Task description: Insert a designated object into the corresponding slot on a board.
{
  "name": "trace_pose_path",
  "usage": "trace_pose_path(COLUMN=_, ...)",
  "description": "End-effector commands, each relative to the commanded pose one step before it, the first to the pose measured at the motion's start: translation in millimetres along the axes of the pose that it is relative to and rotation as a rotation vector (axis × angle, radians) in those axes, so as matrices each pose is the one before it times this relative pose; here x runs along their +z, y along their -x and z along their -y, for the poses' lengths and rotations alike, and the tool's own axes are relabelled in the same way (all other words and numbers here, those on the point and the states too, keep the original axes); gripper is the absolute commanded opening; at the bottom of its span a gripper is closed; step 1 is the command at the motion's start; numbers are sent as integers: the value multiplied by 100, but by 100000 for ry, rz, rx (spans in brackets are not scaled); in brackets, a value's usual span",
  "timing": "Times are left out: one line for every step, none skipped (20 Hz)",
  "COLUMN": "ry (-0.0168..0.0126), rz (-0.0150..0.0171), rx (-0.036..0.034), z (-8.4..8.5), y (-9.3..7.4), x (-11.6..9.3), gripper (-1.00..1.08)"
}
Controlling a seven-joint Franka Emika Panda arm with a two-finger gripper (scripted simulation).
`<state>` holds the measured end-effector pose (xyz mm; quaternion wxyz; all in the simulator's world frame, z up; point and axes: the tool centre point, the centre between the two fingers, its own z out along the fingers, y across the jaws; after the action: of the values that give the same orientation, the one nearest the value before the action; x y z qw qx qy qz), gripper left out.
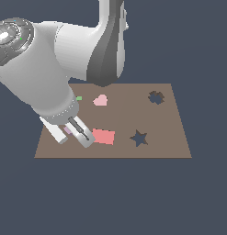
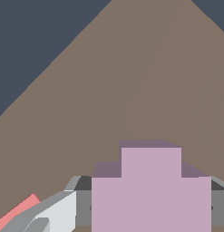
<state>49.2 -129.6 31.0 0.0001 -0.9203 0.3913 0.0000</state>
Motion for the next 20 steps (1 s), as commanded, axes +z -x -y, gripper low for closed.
trace_pose_path(ry=-51, rz=-30, rx=945, z=226, y=1051, x=-62, gripper=-100)
trace_pose_path(ry=2, rz=1, rx=514, z=85, y=516, x=-15, gripper=-100)
trace_pose_path(ry=2, rz=2, rx=567, z=94, y=568, x=-17, gripper=-100)
trace_pose_path(ry=3, rz=2, rx=621, z=104, y=624, x=-18, gripper=-100)
trace_pose_path(ry=3, rz=2, rx=680, z=115, y=682, x=-20, gripper=-100)
trace_pose_path(ry=3, rz=2, rx=737, z=124, y=737, x=-21, gripper=-100)
trace_pose_path(ry=3, rz=2, rx=792, z=134, y=790, x=-23, gripper=-100)
trace_pose_path(ry=3, rz=2, rx=841, z=144, y=841, x=-24, gripper=-100)
trace_pose_path(ry=3, rz=2, rx=890, z=153, y=888, x=-26, gripper=-100)
trace_pose_path(ry=3, rz=2, rx=935, z=162, y=932, x=-27, gripper=-100)
trace_pose_path(ry=3, rz=2, rx=978, z=171, y=975, x=-28, gripper=-100)
trace_pose_path(ry=3, rz=2, rx=1018, z=180, y=1014, x=-29, gripper=-100)
trace_pose_path(ry=3, rz=3, rx=1048, z=186, y=1042, x=-30, gripper=-100)
trace_pose_path(ry=3, rz=3, rx=1048, z=189, y=1043, x=-30, gripper=-100)
trace_pose_path(ry=3, rz=3, rx=1047, z=191, y=1041, x=-30, gripper=-100)
trace_pose_path(ry=3, rz=3, rx=1045, z=193, y=1038, x=-30, gripper=-100)
trace_pose_path(ry=2, rz=3, rx=1042, z=194, y=1034, x=-30, gripper=-100)
trace_pose_path(ry=2, rz=3, rx=1037, z=196, y=1030, x=-29, gripper=-100)
trace_pose_path(ry=2, rz=3, rx=1032, z=198, y=1024, x=-29, gripper=-100)
trace_pose_path(ry=2, rz=3, rx=1024, z=201, y=1019, x=-29, gripper=-100)
